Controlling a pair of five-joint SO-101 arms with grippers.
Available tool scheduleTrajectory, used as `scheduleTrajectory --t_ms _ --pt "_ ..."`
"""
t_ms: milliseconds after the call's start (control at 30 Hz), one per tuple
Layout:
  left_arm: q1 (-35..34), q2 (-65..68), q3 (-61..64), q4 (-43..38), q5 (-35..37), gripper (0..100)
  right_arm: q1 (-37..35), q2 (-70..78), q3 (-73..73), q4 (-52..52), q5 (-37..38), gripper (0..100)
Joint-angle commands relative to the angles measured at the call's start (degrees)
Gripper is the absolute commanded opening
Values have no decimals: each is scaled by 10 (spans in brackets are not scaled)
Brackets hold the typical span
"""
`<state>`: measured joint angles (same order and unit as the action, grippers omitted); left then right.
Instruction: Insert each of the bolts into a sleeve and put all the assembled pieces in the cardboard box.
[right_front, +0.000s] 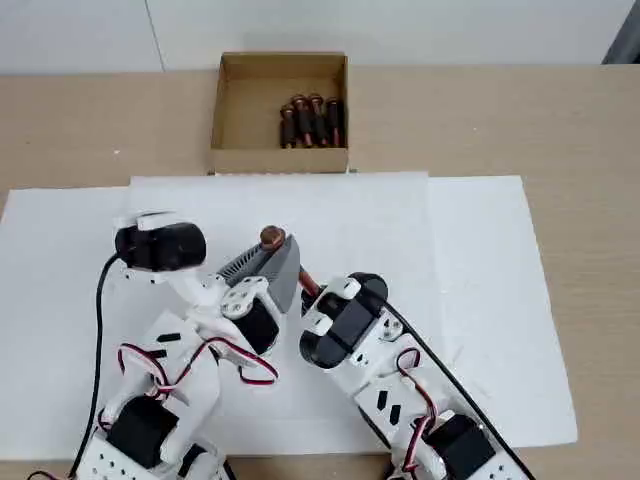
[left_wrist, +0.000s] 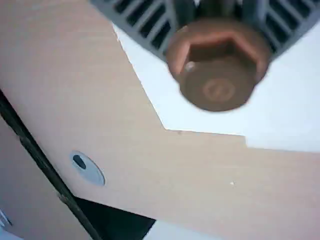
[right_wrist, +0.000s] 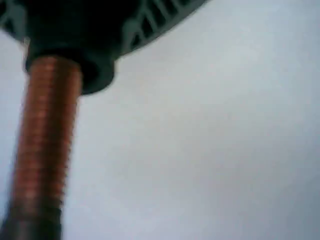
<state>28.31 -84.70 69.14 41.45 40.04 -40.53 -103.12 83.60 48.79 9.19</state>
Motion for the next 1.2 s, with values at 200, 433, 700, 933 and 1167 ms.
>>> scheduleTrajectory --t_ms 200,433,700,933,1167 --pt "25 -1 1 8 -21 6 2 -7 -44 -16 32 3" --pt "11 -3 0 4 -23 6 6 -8 -47 -11 31 3" --pt "-10 -4 0 7 -23 6 7 -8 -47 -11 31 3" --pt "17 -4 10 10 -22 6 12 -8 -47 -16 31 3" --pt "105 -3 23 75 -33 6 12 -8 -47 -16 33 3"
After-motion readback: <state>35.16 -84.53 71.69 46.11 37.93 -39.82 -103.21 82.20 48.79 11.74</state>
